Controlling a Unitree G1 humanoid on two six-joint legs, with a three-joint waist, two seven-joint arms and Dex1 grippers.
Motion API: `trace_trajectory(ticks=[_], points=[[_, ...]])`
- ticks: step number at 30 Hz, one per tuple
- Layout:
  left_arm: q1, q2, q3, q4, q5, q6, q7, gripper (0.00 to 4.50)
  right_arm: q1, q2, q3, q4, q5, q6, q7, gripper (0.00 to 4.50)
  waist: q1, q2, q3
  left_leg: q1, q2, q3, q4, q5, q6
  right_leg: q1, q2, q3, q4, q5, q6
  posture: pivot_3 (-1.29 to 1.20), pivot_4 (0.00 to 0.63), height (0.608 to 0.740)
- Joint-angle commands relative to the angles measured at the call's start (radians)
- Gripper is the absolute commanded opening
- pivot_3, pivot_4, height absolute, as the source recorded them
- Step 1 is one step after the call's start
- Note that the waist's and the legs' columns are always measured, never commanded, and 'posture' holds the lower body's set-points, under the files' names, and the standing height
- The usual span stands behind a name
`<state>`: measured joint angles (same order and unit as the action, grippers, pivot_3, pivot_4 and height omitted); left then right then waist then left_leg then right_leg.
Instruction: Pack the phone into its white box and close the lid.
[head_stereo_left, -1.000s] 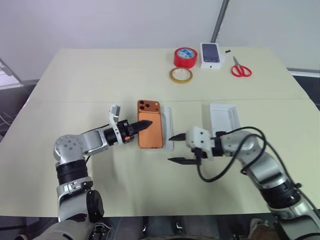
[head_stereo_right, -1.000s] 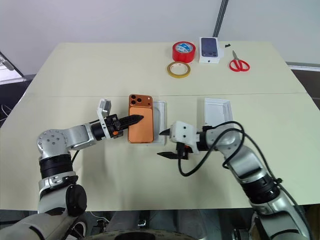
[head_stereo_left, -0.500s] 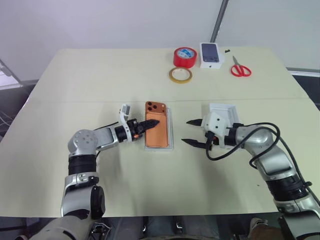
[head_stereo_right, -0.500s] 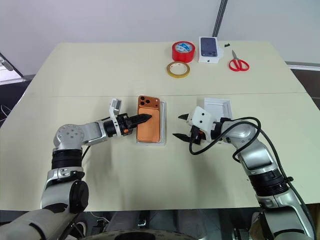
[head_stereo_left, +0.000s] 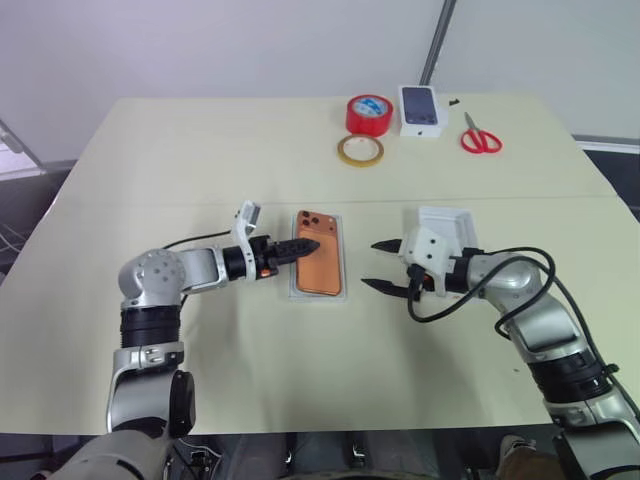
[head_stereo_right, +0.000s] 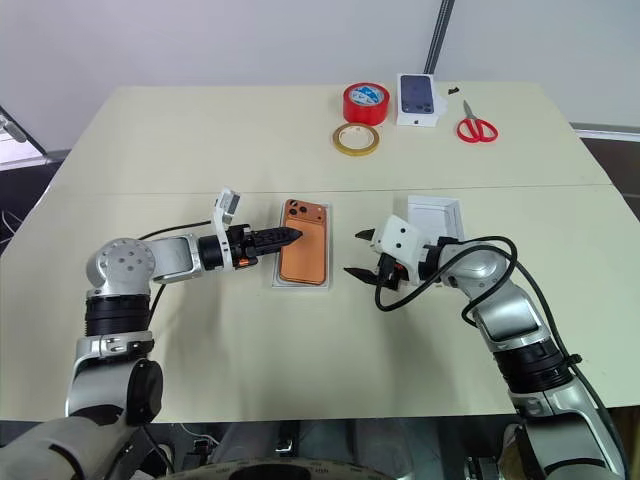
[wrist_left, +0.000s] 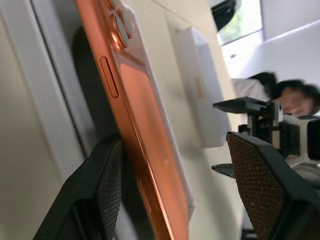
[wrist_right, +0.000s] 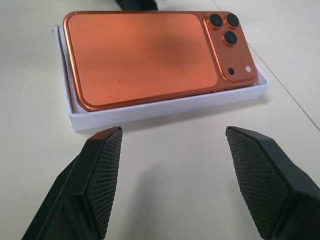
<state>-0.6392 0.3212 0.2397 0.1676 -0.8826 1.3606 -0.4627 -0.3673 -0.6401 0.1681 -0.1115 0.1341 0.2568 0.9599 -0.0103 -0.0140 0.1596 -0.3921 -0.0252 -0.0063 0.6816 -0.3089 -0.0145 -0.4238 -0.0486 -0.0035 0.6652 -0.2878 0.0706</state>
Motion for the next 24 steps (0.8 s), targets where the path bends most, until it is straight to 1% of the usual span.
trace_trajectory(ticks=[1, 4, 8, 10, 11, 13, 14, 15, 16, 17, 18, 20, 23, 24], points=[[-0.037, 0.033, -0.017, -0.06, 0.003, 0.012, -0.011, 3.25, -0.022, 0.012, -0.001, -0.004, -0.001, -0.02, -0.005, 3.46, 0.0, 0.0, 0.0, 0.0, 0.0, 0.0, 0.0, 0.0, 0.0, 0.0, 0.0, 0.0, 0.0, 0.0, 0.0, 0.0, 0.15, 0.74], [-0.055, 0.09, -0.033, -0.095, 0.004, 0.024, -0.036, 3.25, -0.028, 0.013, 0.001, -0.001, -0.002, -0.019, -0.004, 3.46, 0.0, 0.0, 0.0, 0.0, 0.0, 0.0, 0.0, 0.0, 0.0, 0.0, 0.0, 0.0, 0.0, 0.0, 0.0, 0.0, 0.15, 0.74], [-0.109, 0.145, -0.003, -0.088, 0.026, -0.04, -0.057, 3.25, -0.036, 0.02, -0.001, 0.007, -0.002, -0.006, -0.015, 3.46, 0.0, 0.0, 0.0, 0.0, 0.0, 0.0, 0.0, 0.0, 0.0, 0.0, 0.0, 0.0, 0.0, 0.0, 0.0, 0.0, 0.15, 0.74], [-0.113, 0.166, -0.005, -0.074, 0.064, -0.11, -0.064, 3.25, -0.043, 0.027, -0.005, 0.013, 0.001, 0.004, -0.025, 3.46, -0.002, 0.0, 0.0, 0.0, 0.0, 0.0, 0.0, 0.0, 0.0, 0.0, 0.0, 0.0, 0.0, 0.0, 0.0, 0.0, 0.15, 0.74], [-0.119, 0.169, 0.006, -0.045, 0.074, -0.119, -0.053, 3.03, -0.049, 0.033, -0.007, 0.019, 0.002, 0.006, -0.031, 3.21, -0.003, 0.0, 0.0, 0.0, 0.0, 0.0, 0.0, 0.0, 0.0, 0.0, 0.0, 0.0, 0.0, 0.0, 0.0, 0.0, 0.15, 0.74], [-0.11, 0.179, -0.003, -0.021, 0.106, -0.171, -0.063, 2.36, -0.062, 0.044, -0.009, 0.032, 0.002, -0.001, -0.04, 2.56, -0.002, 0.0, 0.0, 0.0, 0.0, 0.0, 0.0, 0.0, 0.0, 0.0, 0.0, 0.0, 0.0, 0.0, 0.0, 0.0, 0.15, 0.74], [-0.093, 0.196, -0.043, -0.029, 0.149, -0.216, -0.076, 1.97, -0.068, 0.049, -0.007, 0.04, -0.003, -0.004, -0.048, 2.13, -0.002, 0.0, 0.0, 0.0, 0.0, 0.0, 0.0, 0.0, 0.0, 0.0, 0.0, 0.0, 0.0, 0.0, 0.0, 0.0, 0.15, 0.74], [-0.062, 0.221, -0.116, -0.046, 0.22, -0.285, -0.093, 1.35, -0.078, 0.052, 0.002, 0.055, -0.023, -0.012, -0.061, 1.52, -0.003, 0.0, 0.0, 0.0, 0.0, 0.0, 0.0, 0.0, 0.0, 0.0, 0.0, 0.0, 0.0, 0.0, 0.0, 0.0, 0.15, 0.74], [-0.026, 0.247, -0.193, -0.066, 0.294, -0.368, -0.122, 0.82, -0.088, 0.052, 0.017, 0.077, -0.058, -0.039, -0.083, 0.98, -0.005, 0.0, 0.0, 0.0, 0.0, 0.0, 0.0, 0.0, 0.0, 0.0, 0.0, 0.0, 0.0, 0.0, 0.0, 0.0, 0.15, 0.74], [-0.005, 0.251, -0.226, -0.073, 0.32, -0.398, -0.133, 0.33, -0.096, 0.054, 0.029, 0.095, -0.082, -0.061, -0.094, 0.48, -0.005, 0.001, 0.0, 0.0, 0.0, 0.0, 0.0, 0.0, 0.0, 0.0, 0.0, 0.0, 0.0, 0.0, 0.0, 0.0, 0.15, 0.74], [0.012, 0.253, -0.255, -0.08, 0.344, -0.427, -0.144, 0.0, -0.099, 0.059, 0.038, 0.104, -0.092, -0.071, -0.096, 0.03, -0.003, 0.0, 0.0, 0.0, 0.0, 0.0, 0.0, 0.0, 0.0, 0.0, 0.0, 0.0, 0.0, 0.0, 0.0, 0.0, 0.15, 0.74], [0.031, 0.249, -0.295, -0.082, 0.383, -0.476, -0.163, 0.0, -0.104, 0.072, 0.049, 0.118, -0.105, -0.082, -0.102, 0.03, 0.003, 0.0, 0.0, 0.0, 0.0, 0.0, 0.0, 0.0, 0.0, 0.0, 0.0, 0.0, 0.0, 0.0, 0.0, 0.0, 0.15, 0.74], [0.047, 0.214, -0.319, -0.075, 0.401, -0.478, -0.165, 0.0, -0.118, 0.086, 0.079, 0.151, -0.162, -0.103, -0.13, 0.03, 0.004, 0.0, 0.0, -0.001, 0.0, 0.0, 0.001, 0.0, 0.001, -0.001, 0.0, 0.0, 0.0, 0.0, 0.0, 0.0, 0.15, 0.74], [0.057, 0.212, -0.34, -0.08, 0.424, -0.503, -0.174, 0.0, -0.119, 0.088, 0.087, 0.156, -0.171, -0.108, -0.13, 0.03, 0.003, 0.0, 0.0, -0.001, 0.0, 0.0, 0.001, -0.001, 0.001, -0.001, 0.0, 0.0, 0.0, 0.0, 0.0, 0.0, 0.15, 0.74]])
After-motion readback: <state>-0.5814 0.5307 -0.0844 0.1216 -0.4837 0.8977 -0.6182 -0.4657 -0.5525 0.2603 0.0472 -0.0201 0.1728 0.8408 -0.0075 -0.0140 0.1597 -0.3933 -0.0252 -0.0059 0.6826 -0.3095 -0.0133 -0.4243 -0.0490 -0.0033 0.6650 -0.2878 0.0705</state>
